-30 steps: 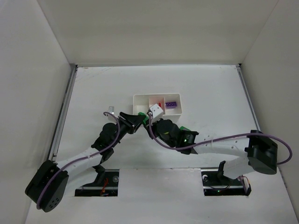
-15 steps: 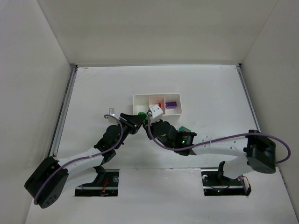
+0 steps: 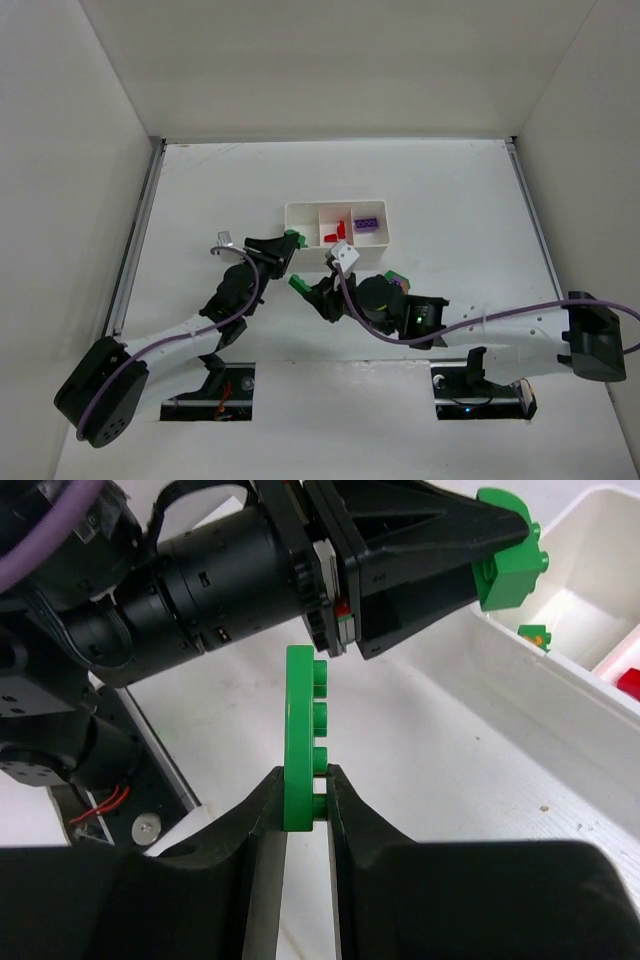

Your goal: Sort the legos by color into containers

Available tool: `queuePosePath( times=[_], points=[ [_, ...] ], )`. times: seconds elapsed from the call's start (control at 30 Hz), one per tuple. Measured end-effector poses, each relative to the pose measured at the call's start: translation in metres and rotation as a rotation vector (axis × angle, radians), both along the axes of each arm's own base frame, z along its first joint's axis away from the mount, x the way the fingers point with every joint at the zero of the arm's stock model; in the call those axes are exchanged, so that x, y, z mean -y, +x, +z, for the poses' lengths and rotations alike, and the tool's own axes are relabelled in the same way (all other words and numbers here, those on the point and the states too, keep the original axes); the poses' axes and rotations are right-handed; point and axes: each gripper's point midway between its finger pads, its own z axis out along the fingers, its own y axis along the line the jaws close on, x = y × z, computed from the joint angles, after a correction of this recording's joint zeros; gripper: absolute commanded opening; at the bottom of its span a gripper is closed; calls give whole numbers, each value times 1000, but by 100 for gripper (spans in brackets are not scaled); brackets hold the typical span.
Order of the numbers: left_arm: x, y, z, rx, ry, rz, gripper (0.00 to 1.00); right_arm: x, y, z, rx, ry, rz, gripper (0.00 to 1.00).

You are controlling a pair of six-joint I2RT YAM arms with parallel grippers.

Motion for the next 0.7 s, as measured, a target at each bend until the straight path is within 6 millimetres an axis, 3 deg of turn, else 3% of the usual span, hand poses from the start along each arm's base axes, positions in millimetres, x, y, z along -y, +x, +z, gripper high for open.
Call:
queuePosePath(
  times=[0.13,0.23,0.43,0.7],
  points=[
    [-8,5,2,6,1,20,14,6,5,-9,-8,-16,-9,16],
    [-19,10,9,30,0,42,14,16,24,-17,-17,-33,-58,16],
    [-36,14,20,75,29,68,14,38,78,-35,-43,-74,-198,17],
    [-31,8,4,47,112,12,14,14,163,-47,-80,-96,-322,19]
  ],
)
